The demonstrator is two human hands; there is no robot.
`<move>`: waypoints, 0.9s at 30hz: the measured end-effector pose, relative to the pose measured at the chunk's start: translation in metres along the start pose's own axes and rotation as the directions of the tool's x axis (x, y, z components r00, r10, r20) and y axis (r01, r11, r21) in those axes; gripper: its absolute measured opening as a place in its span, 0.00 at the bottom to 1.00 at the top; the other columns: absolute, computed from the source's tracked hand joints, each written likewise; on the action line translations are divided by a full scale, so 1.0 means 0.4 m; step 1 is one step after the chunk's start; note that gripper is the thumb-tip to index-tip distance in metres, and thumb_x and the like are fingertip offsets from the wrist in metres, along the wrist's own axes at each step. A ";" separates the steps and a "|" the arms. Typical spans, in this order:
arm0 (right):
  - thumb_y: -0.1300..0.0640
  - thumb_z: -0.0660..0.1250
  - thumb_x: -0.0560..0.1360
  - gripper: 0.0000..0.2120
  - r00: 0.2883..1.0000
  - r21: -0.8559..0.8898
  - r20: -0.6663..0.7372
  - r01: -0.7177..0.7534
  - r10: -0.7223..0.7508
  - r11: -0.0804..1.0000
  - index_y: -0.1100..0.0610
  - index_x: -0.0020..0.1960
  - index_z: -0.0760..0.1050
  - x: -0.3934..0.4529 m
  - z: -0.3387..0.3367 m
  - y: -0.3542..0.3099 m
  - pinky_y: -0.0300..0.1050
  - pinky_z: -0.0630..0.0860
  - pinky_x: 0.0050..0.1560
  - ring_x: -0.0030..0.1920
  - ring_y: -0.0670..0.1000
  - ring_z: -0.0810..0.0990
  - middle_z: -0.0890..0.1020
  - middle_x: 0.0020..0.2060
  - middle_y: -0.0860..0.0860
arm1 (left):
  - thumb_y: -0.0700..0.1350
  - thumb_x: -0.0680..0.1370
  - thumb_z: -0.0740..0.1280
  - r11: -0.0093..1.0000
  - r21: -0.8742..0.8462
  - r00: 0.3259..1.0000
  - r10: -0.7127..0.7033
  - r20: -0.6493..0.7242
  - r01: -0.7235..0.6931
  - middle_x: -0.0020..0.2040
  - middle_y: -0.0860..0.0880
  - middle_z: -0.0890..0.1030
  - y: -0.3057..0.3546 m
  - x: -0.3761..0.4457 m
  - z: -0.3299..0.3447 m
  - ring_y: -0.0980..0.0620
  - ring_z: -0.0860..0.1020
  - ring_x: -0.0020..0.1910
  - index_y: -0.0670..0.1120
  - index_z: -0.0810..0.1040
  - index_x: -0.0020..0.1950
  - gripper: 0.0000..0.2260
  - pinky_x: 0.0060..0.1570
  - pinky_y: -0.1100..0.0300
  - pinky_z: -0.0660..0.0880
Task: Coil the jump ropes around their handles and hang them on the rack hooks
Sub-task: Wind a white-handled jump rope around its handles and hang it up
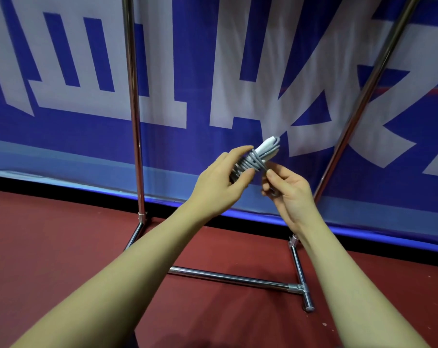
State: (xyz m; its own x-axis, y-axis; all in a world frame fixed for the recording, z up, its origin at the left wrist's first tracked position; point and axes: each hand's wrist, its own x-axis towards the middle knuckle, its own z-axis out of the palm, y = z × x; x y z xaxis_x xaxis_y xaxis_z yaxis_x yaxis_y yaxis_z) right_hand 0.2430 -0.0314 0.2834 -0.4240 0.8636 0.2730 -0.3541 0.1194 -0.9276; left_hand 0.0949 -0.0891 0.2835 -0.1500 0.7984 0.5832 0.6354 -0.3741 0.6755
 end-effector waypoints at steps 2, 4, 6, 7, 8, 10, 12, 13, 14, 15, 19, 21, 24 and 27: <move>0.68 0.58 0.79 0.12 1.000 0.024 0.017 0.002 -0.002 1.000 0.59 0.57 0.77 -0.001 -0.001 -0.003 0.36 0.72 0.35 0.30 0.43 0.71 0.75 0.32 0.50 | 0.62 0.72 0.63 0.999 -0.035 0.999 -0.010 0.037 0.011 0.55 0.54 0.78 0.001 -0.004 -0.002 0.51 0.79 0.51 0.59 0.68 0.69 0.26 0.53 0.48 0.76; 0.68 0.59 0.79 0.12 1.000 0.038 -0.004 0.003 -0.003 0.999 0.58 0.53 0.79 -0.002 -0.001 -0.005 0.35 0.72 0.34 0.30 0.43 0.71 0.74 0.30 0.50 | 0.64 0.68 0.69 0.999 0.025 0.998 0.020 0.056 -0.022 0.58 0.54 0.78 0.000 -0.005 -0.004 0.54 0.77 0.55 0.55 0.68 0.71 0.34 0.57 0.52 0.75; 0.69 0.59 0.78 0.11 1.000 0.054 -0.031 0.000 0.002 0.999 0.59 0.51 0.79 -0.002 -0.001 -0.004 0.36 0.73 0.34 0.29 0.44 0.71 0.76 0.30 0.50 | 0.59 0.70 0.73 0.997 0.070 0.997 0.024 0.073 -0.029 0.57 0.51 0.76 -0.002 -0.001 -0.006 0.53 0.76 0.54 0.54 0.67 0.73 0.34 0.57 0.53 0.74; 0.70 0.59 0.78 0.11 0.999 0.054 -0.032 -0.001 0.003 0.999 0.60 0.51 0.79 -0.003 -0.002 -0.004 0.37 0.72 0.34 0.29 0.45 0.71 0.77 0.30 0.50 | 0.56 0.72 0.73 0.996 0.087 0.997 0.011 0.080 -0.018 0.56 0.50 0.72 -0.002 0.002 -0.007 0.53 0.74 0.52 0.54 0.65 0.75 0.33 0.57 0.53 0.73; 0.70 0.59 0.78 0.11 1.000 0.048 -0.028 -0.003 0.005 0.999 0.61 0.52 0.78 -0.003 -0.003 -0.004 0.37 0.72 0.34 0.29 0.45 0.71 0.77 0.31 0.51 | 0.53 0.74 0.72 0.993 0.115 0.996 0.003 0.087 -0.013 0.56 0.50 0.67 -0.002 0.005 -0.007 0.52 0.73 0.50 0.53 0.64 0.76 0.32 0.57 0.53 0.73; 0.71 0.59 0.78 0.12 1.000 0.042 -0.006 -0.013 0.013 0.999 0.61 0.54 0.78 -0.003 -0.004 -0.005 0.37 0.72 0.34 0.29 0.45 0.71 0.78 0.33 0.51 | 0.52 0.77 0.68 0.975 0.219 0.996 0.017 0.090 -0.036 0.56 0.50 0.63 -0.002 0.010 -0.011 0.50 0.72 0.48 0.52 0.61 0.77 0.30 0.52 0.51 0.75; 0.71 0.58 0.78 0.13 1.000 0.041 0.006 -0.011 0.011 0.999 0.61 0.55 0.77 -0.003 -0.001 -0.010 0.37 0.73 0.35 0.30 0.45 0.73 0.79 0.33 0.51 | 0.52 0.79 0.66 0.955 0.289 0.998 0.057 0.036 -0.065 0.57 0.49 0.67 0.001 0.011 -0.015 0.48 0.73 0.46 0.50 0.61 0.77 0.28 0.46 0.49 0.75; 0.71 0.58 0.78 0.12 1.000 0.041 0.001 -0.004 0.004 0.999 0.61 0.55 0.77 -0.003 0.000 -0.012 0.37 0.73 0.36 0.31 0.45 0.73 0.80 0.34 0.51 | 0.53 0.79 0.65 0.954 0.290 0.997 0.074 0.002 -0.071 0.56 0.49 0.69 0.005 0.008 -0.015 0.49 0.73 0.45 0.50 0.62 0.77 0.28 0.44 0.50 0.75; 0.70 0.59 0.78 0.11 1.000 0.041 -0.007 0.005 -0.004 0.999 0.61 0.55 0.77 -0.004 0.002 -0.014 0.37 0.74 0.36 0.31 0.45 0.74 0.80 0.34 0.51 | 0.54 0.78 0.63 0.959 0.272 0.996 0.085 -0.028 -0.074 0.54 0.51 0.70 0.008 0.005 -0.013 0.51 0.73 0.43 0.51 0.64 0.76 0.27 0.43 0.51 0.75; 0.70 0.59 0.78 0.10 1.000 0.046 -0.011 0.008 -0.007 0.999 0.62 0.55 0.76 -0.004 0.004 -0.015 0.37 0.74 0.35 0.31 0.45 0.75 0.80 0.33 0.51 | 0.56 0.77 0.62 0.970 0.234 0.995 0.084 -0.050 -0.070 0.51 0.53 0.71 0.009 0.002 -0.009 0.52 0.72 0.41 0.52 0.65 0.75 0.26 0.42 0.52 0.75; 0.68 0.61 0.78 0.09 1.000 0.080 -0.002 -0.014 0.015 0.997 0.63 0.56 0.75 -0.003 0.005 -0.025 0.37 0.73 0.33 0.29 0.45 0.73 0.78 0.32 0.51 | 0.56 0.75 0.62 0.998 -0.036 0.997 0.051 -0.056 -0.053 0.43 0.55 0.75 0.004 -0.002 0.000 0.54 0.75 0.36 0.58 0.70 0.68 0.20 0.40 0.52 0.76; 0.67 0.61 0.78 0.09 1.000 0.065 0.006 -0.011 0.010 0.998 0.63 0.55 0.77 -0.001 0.003 -0.030 0.37 0.71 0.32 0.29 0.45 0.72 0.77 0.31 0.51 | 0.52 0.76 0.66 0.991 -0.118 0.998 0.057 -0.017 -0.059 0.42 0.54 0.78 0.005 0.000 -0.004 0.52 0.77 0.36 0.56 0.72 0.67 0.19 0.41 0.53 0.76; 0.66 0.63 0.76 0.08 1.000 0.040 -0.014 0.004 -0.003 0.999 0.61 0.51 0.80 -0.001 -0.001 -0.028 0.36 0.70 0.32 0.29 0.45 0.70 0.76 0.30 0.52 | 0.52 0.72 0.74 0.991 -0.116 0.998 0.066 -0.001 -0.066 0.45 0.56 0.80 0.003 -0.001 -0.005 0.58 0.77 0.41 0.54 0.74 0.68 0.25 0.47 0.61 0.75; 0.66 0.65 0.75 0.10 0.998 0.018 -0.065 0.018 -0.017 1.000 0.59 0.42 0.84 0.000 -0.005 -0.029 0.36 0.70 0.33 0.29 0.45 0.70 0.78 0.30 0.52 | 0.60 0.72 0.68 0.996 0.019 0.997 0.082 0.004 -0.082 0.44 0.52 0.78 -0.003 0.010 -0.007 0.54 0.74 0.42 0.63 0.70 0.70 0.25 0.47 0.53 0.75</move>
State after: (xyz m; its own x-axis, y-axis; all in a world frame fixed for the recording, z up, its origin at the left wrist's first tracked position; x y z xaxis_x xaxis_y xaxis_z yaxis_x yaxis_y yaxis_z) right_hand 0.2487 -0.0317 0.2935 -0.3633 0.8913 0.2712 -0.3764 0.1259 -0.9179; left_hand 0.0916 -0.0869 0.2863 -0.0942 0.7670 0.6347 0.6597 -0.4294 0.6168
